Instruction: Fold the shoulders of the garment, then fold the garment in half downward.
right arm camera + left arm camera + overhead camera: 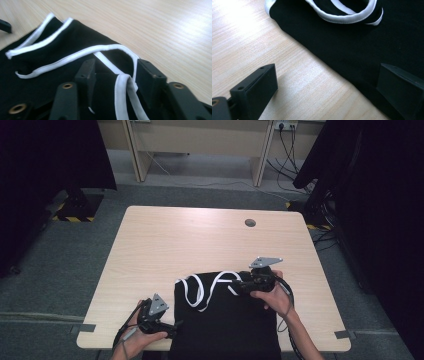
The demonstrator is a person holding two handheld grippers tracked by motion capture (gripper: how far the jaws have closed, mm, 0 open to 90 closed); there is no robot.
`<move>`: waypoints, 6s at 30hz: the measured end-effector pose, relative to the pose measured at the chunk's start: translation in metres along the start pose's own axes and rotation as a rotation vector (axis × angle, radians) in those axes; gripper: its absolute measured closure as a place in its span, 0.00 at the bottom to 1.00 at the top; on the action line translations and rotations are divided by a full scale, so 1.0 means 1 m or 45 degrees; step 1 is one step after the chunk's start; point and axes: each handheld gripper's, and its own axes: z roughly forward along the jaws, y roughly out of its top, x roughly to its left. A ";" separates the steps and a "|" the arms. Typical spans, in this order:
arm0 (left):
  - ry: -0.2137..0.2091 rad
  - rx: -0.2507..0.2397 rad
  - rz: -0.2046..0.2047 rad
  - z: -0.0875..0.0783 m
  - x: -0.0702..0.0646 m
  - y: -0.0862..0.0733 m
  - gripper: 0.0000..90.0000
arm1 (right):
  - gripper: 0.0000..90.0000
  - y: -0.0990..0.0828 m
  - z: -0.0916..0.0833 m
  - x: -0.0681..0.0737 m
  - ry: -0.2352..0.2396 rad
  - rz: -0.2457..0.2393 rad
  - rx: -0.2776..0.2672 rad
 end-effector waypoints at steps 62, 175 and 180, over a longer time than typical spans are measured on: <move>0.129 0.001 -0.119 0.021 0.028 0.021 0.02 | 0.68 -0.062 -0.033 -0.032 -0.237 0.042 0.096; 0.107 -0.031 -0.194 0.095 0.063 0.110 0.07 | 0.30 -0.021 0.006 -0.081 -0.328 0.191 -0.025; 0.127 -0.019 -0.143 0.104 0.060 0.108 0.16 | 0.28 -0.023 0.016 -0.080 -0.343 0.160 0.016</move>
